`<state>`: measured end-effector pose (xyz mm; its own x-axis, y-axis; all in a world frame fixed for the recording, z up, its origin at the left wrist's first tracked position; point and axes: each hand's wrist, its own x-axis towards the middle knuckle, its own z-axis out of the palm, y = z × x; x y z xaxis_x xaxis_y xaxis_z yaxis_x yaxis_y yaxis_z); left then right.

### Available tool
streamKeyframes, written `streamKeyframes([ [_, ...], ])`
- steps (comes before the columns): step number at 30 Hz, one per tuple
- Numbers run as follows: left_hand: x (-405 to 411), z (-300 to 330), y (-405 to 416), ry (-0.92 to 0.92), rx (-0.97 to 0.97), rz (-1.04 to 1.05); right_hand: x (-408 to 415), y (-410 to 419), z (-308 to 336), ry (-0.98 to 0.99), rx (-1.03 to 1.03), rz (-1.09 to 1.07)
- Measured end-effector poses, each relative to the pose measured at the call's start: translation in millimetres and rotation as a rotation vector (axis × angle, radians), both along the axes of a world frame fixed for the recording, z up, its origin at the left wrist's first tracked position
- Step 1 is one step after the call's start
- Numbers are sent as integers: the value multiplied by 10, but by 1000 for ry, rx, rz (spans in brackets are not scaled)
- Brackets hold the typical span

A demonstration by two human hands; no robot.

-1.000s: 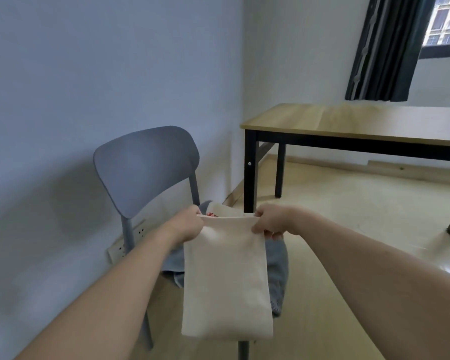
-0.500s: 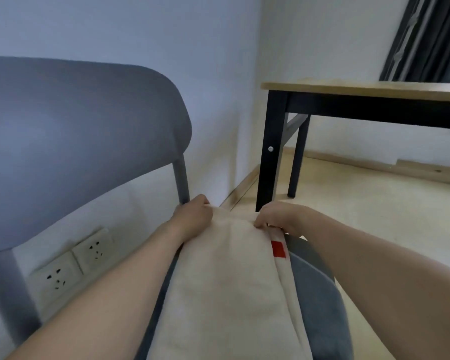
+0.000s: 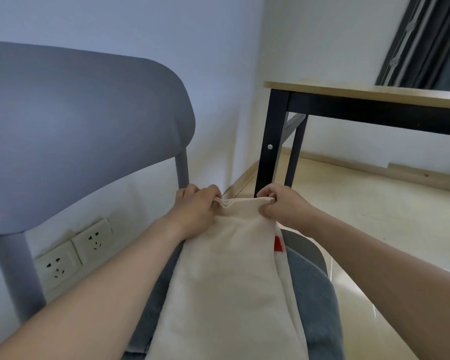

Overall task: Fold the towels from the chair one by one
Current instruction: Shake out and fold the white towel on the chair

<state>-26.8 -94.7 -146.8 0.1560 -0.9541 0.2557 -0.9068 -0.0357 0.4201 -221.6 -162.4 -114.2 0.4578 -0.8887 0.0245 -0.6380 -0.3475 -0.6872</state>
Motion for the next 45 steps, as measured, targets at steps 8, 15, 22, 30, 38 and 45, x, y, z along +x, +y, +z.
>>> streamKeyframes([
  [8, -156, 8, -254, -500, 186, -10, -30, -225, -150, 206, 307, -209],
  [15, -132, 74, -265, -736, 254, 28, -47, -294, -32, 74, 326, -147],
  [22, -361, 910, 417, -942, 82, 93, -341, 515, 797, 74, 16, 84],
  [30, -818, 2520, 1920, -872, -299, 134, -886, 1901, 2480, 174, -268, 249],
  [38, -1517, 3506, 3153, -383, 132, 17, -1479, 2976, 3394, 375, -62, 354],
  [45, -1696, 3573, 3509, 24, 461, -197, -1646, 3327, 3491, 608, 213, 342],
])
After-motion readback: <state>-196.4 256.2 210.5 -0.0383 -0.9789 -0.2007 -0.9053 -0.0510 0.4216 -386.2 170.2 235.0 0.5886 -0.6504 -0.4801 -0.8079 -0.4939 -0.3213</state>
